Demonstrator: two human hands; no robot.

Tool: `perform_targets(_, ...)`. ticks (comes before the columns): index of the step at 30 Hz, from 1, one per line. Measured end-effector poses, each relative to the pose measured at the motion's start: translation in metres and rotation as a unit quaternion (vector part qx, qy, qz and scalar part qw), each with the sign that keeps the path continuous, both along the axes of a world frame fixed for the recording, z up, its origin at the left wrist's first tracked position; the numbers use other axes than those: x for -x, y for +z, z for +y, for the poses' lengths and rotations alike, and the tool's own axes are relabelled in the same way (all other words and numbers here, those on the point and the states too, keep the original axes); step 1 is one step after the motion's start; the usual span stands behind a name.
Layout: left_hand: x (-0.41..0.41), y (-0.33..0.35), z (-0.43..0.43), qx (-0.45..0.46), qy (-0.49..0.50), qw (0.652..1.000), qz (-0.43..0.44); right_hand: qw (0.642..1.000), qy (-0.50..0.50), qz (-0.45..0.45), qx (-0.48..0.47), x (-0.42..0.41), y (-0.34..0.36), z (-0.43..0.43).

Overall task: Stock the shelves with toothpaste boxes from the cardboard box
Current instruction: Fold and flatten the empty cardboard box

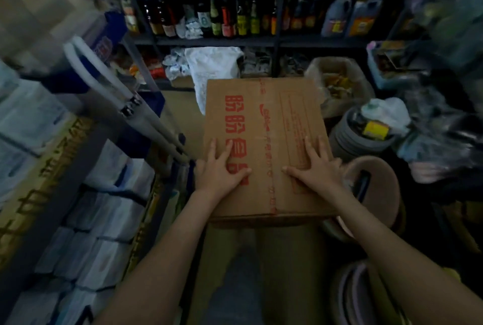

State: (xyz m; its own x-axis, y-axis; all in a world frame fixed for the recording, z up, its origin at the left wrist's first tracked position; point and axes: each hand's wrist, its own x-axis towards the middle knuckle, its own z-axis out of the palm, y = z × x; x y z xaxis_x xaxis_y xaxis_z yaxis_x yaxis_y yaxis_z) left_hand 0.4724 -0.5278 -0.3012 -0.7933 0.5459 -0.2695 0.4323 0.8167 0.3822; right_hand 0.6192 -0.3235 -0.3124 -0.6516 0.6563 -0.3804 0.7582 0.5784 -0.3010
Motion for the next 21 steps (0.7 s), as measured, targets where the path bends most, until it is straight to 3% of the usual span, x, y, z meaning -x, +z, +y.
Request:
perform_targets(12,0.249,-0.031,0.213,-0.025,-0.027,0.999,0.003,1.0,-0.012,-0.014,-0.009,0.247,-0.019,0.216)
perform_targets(21,0.393,-0.105,0.37,0.042,-0.04,0.998,-0.006,0.998,-0.01,-0.024,0.05,0.397,-0.128,0.379)
